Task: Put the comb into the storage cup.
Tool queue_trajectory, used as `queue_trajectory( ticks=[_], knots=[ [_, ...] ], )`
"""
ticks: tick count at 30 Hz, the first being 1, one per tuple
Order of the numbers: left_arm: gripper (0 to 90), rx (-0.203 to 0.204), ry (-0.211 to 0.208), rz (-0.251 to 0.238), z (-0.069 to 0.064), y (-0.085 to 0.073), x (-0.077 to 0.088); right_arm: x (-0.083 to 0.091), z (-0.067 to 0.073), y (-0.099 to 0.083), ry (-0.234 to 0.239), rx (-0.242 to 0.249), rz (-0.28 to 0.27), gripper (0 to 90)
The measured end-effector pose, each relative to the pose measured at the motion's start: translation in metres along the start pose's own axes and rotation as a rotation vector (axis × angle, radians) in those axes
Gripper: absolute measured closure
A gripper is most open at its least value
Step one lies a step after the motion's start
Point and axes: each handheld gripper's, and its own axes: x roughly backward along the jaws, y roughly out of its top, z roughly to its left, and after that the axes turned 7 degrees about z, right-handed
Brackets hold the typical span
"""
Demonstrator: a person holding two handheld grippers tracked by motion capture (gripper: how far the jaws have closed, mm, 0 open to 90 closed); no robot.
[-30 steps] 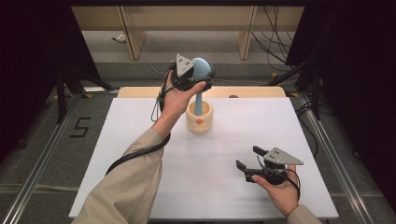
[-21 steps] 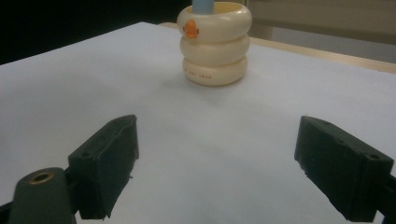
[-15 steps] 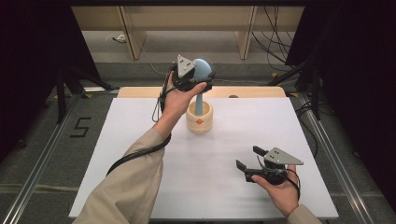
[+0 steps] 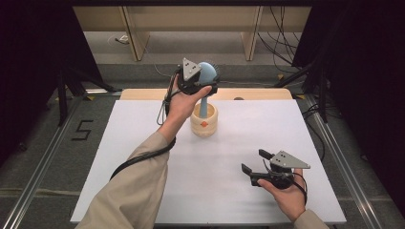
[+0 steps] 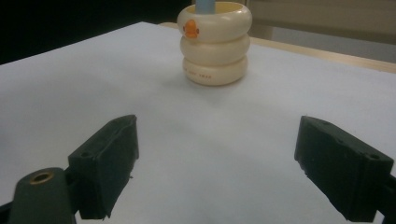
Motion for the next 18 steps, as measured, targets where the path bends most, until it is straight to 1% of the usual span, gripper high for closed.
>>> queue_trajectory(
  ticks=[18],
  knots=[
    [19.3, -0.001, 0.005, 0.012, 0.0001, -0.0048, -0.0037, -0.0005, 0.0001, -0.0002, 0.002, 0.002, -0.002, 14.7]
  ],
)
